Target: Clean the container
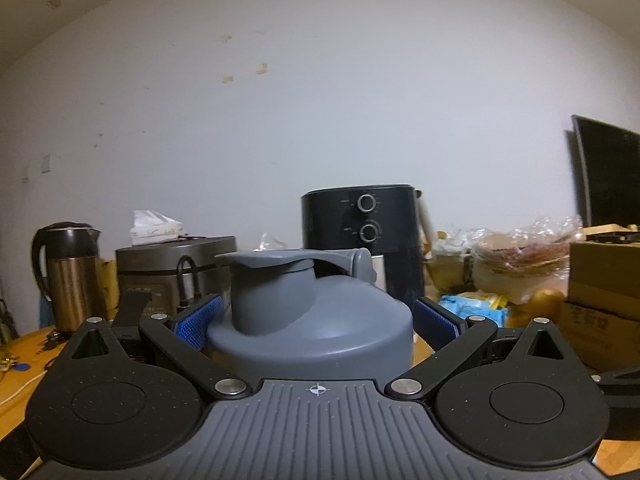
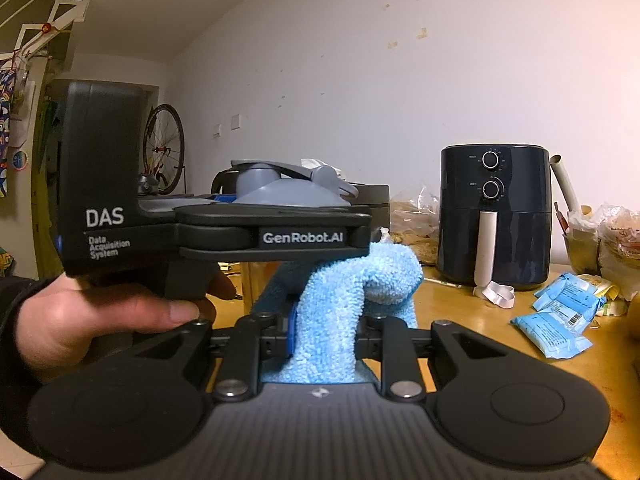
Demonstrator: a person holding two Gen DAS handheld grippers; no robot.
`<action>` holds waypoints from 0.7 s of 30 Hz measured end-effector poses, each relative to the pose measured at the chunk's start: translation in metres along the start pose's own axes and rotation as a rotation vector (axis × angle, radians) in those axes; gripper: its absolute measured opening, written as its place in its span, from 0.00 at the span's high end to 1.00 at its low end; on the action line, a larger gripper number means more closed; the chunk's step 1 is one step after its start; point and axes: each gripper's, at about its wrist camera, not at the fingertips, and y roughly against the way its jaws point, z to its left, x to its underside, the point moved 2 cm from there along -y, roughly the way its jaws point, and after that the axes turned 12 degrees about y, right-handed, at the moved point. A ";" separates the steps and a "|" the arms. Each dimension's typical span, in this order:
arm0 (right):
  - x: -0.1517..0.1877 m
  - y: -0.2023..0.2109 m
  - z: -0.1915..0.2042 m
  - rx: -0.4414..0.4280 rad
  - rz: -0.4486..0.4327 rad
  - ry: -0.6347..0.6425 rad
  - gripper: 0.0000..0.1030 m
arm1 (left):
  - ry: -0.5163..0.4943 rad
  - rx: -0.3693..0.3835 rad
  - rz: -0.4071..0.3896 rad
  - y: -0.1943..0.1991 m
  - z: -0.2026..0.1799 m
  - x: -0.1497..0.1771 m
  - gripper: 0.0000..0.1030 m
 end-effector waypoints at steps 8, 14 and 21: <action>0.001 -0.001 -0.001 0.004 0.001 -0.008 0.79 | 0.009 -0.074 -0.007 0.000 -0.009 -0.002 0.00; 0.001 -0.001 -0.002 0.005 0.002 -0.014 0.79 | 0.022 -0.109 0.001 -0.003 -0.010 -0.002 0.00; 0.002 -0.002 -0.004 0.006 0.000 -0.017 0.79 | 0.033 -0.117 -0.006 -0.001 -0.010 -0.003 0.01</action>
